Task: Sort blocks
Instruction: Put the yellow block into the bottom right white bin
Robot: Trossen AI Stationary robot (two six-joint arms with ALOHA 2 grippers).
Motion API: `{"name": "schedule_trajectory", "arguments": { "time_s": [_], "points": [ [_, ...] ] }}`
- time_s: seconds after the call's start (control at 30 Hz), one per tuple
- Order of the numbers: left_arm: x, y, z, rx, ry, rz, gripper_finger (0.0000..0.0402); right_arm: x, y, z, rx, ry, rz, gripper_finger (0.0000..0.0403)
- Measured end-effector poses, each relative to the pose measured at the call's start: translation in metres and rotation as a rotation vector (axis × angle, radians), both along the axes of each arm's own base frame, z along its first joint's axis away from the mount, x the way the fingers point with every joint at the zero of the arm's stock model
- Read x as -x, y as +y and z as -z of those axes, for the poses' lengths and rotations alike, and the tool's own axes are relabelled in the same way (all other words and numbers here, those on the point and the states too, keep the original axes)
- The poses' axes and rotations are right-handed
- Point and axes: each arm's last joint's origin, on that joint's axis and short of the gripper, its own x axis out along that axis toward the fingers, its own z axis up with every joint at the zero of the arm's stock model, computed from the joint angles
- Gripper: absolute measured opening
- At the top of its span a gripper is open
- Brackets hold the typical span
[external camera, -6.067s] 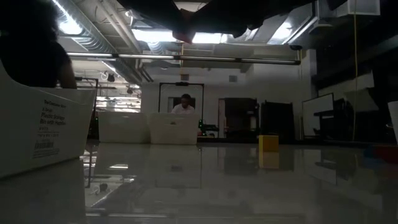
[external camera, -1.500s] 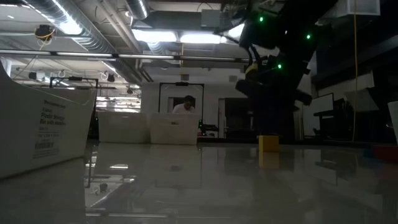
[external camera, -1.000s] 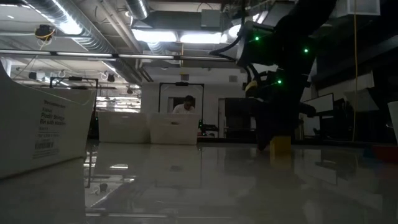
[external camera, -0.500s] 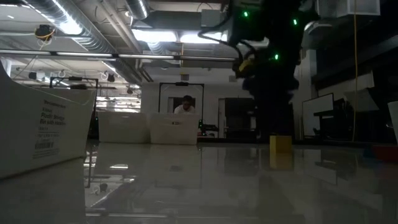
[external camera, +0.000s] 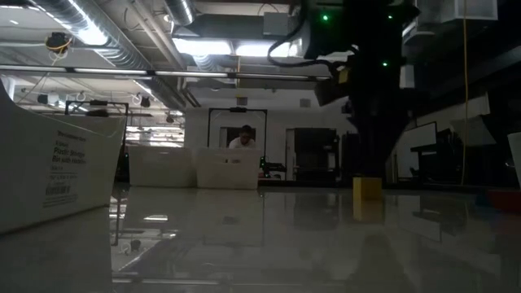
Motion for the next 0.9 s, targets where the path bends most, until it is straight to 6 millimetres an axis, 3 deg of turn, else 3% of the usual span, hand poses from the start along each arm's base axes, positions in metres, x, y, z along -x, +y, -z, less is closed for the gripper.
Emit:
{"name": "schedule_trajectory", "arguments": {
  "time_s": [0.9],
  "points": [
    [0.000,0.000,0.000,-0.008,-0.013,0.054,0.0180,0.009,-0.005,0.034,0.010,-0.030,-0.073,0.0180]
  ]
}}
